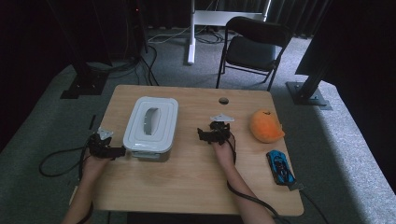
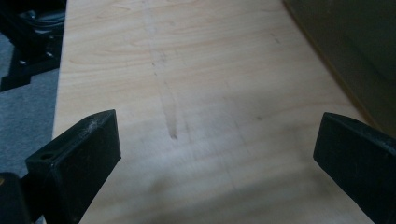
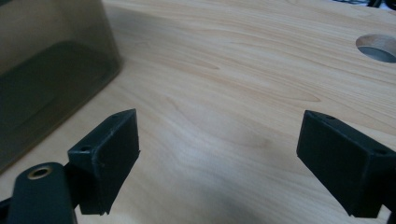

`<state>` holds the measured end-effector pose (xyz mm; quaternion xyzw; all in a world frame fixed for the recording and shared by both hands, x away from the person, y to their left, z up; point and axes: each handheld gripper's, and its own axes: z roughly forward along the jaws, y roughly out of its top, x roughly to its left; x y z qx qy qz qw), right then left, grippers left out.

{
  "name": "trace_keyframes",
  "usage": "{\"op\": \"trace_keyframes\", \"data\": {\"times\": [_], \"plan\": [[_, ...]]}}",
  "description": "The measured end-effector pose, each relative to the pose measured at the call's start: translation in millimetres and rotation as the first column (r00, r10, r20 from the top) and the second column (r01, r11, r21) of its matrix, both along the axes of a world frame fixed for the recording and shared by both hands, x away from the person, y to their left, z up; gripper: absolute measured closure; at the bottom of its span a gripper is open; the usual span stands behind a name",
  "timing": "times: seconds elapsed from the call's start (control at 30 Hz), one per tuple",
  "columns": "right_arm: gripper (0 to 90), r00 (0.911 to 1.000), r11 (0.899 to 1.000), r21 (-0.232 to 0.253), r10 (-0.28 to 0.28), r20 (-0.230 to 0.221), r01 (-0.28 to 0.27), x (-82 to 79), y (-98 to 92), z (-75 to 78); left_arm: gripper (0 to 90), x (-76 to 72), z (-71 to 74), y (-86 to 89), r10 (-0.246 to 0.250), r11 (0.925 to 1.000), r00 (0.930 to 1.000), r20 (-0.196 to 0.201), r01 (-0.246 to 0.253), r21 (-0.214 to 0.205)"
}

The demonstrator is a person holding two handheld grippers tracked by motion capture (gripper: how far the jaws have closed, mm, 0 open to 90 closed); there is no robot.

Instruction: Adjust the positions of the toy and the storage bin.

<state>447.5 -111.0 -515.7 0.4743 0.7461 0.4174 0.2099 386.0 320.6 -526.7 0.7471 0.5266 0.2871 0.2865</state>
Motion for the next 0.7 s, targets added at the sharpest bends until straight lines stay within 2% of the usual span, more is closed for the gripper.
{"op": "trace_keyframes", "data": {"times": [0.13,0.23,0.33,0.37,0.4,0.43,0.53,0.63,0.7], "plan": [[12.5,1.0,1.0,-0.003,0.004,-0.008,-0.004,7.4,13.2,-6.2,1.2,10.2,3.4,2.2,-0.002,0.9999,1.0,0.004,0.002,-0.014],[12.5,0.9989,1.0,-0.015,0.023,-0.041,-0.024,13.1,25.8,-11.0,1.2,18.5,5.5,2.5,-0.012,0.9999,0.9999,-0.003,0.012,0.007],[12.5,0.9967,0.999,-0.021,0.027,-0.077,-0.029,17.1,37.1,-15.6,1.2,25.8,9.6,2.4,-0.015,0.9998,0.9999,0.005,0.015,-0.011],[12.5,0.9967,0.999,-0.021,0.027,-0.077,-0.029,17.1,37.1,-15.6,1.2,25.8,9.6,2.4,-0.015,0.9998,0.9999,0.005,0.015,-0.011],[12.5,0.9959,0.999,-0.023,0.034,-0.084,-0.036,18.3,40.8,-16.5,1.2,32.5,10.6,1.7,-0.013,0.9999,0.9999,0.006,0.013,0.0],[12.5,0.995,0.999,-0.01,0.05,-0.086,-0.051,20.6,49.7,-17.0,1.2,35.2,10.4,1.1,-0.01,0.9999,0.9999,0.002,0.01,0.003],[12.5,0.9957,0.999,0.011,0.048,-0.079,-0.048,23.0,58.6,-14.0,1.2,41.6,10.2,-1.3,-0.006,0.9999,1.0,-0.003,0.006,0.009],[12.5,0.9972,0.999,0.003,0.033,-0.067,-0.033,25.5,64.6,-9.7,1.2,46.1,10.1,-4.1,-0.012,0.9999,0.9999,-0.008,0.012,0.006],[12.5,0.9971,0.999,-0.001,0.042,-0.063,-0.042,27.7,68.9,-5.8,1.1,49.0,11.3,-7.2,-0.018,0.9998,0.9998,-0.004,0.018,0.001]]}}
